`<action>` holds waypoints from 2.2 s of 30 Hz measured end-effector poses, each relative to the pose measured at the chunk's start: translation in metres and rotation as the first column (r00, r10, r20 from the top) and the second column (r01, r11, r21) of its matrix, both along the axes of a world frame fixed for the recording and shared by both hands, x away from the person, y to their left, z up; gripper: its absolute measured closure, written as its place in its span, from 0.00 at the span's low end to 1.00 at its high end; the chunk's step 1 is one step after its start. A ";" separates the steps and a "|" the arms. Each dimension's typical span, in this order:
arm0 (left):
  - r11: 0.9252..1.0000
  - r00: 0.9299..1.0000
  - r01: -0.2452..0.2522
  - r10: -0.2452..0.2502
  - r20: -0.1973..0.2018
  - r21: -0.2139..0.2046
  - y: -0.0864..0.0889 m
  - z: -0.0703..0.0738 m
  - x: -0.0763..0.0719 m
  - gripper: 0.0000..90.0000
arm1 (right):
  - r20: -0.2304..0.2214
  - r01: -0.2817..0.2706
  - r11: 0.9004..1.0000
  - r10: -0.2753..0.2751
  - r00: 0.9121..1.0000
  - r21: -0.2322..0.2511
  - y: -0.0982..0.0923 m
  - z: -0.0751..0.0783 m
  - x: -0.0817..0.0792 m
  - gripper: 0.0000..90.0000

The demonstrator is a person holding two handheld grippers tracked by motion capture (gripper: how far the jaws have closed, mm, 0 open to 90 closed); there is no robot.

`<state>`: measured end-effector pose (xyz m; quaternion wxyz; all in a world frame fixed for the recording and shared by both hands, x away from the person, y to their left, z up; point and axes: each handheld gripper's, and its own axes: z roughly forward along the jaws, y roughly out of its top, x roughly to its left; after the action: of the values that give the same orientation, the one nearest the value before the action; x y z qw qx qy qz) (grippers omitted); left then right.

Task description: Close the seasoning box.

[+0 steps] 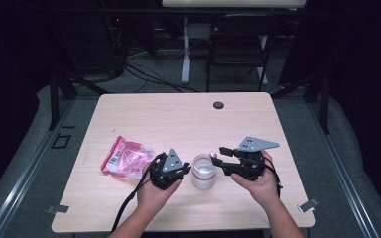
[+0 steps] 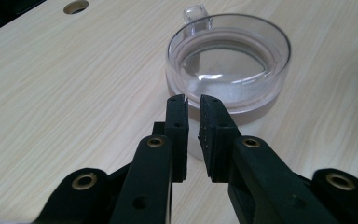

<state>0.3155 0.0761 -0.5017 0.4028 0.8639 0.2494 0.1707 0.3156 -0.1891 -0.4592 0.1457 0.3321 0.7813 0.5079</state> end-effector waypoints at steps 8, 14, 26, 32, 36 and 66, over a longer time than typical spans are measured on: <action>1.000 1.000 -0.018 0.018 0.005 -0.004 0.011 0.004 0.000 0.89 | -0.004 0.005 1.000 -0.005 1.000 -0.009 -0.001 -0.001 0.001 0.56; 0.999 0.999 -0.038 0.038 0.012 -0.015 0.019 0.008 0.001 0.84 | -0.009 0.010 1.000 -0.010 1.000 -0.006 -0.001 -0.003 0.002 0.56; 0.990 0.991 -0.129 0.130 0.026 -0.056 0.056 0.021 0.002 0.63 | -0.009 0.019 1.000 -0.019 1.000 -0.001 -0.004 -0.003 0.003 0.55; 0.977 0.978 -0.202 0.205 0.032 -0.067 0.092 0.024 -0.001 0.55 | -0.011 0.026 1.000 -0.026 1.000 -0.003 -0.006 -0.003 0.004 0.55; 0.969 0.971 -0.238 0.240 0.024 -0.060 0.110 0.022 -0.004 0.53 | -0.013 0.033 0.999 -0.033 0.999 -0.004 -0.007 -0.003 0.004 0.55; 0.925 0.928 -0.372 0.370 -0.040 -0.071 0.180 -0.033 -0.010 0.51 | -0.052 0.226 0.974 -0.226 0.973 -0.012 -0.041 -0.037 0.026 0.57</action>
<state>0.3060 0.2563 -0.5344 0.3932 0.7870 0.4198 0.2230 0.3412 -0.2301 -0.4963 0.1826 0.4318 0.7437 0.4765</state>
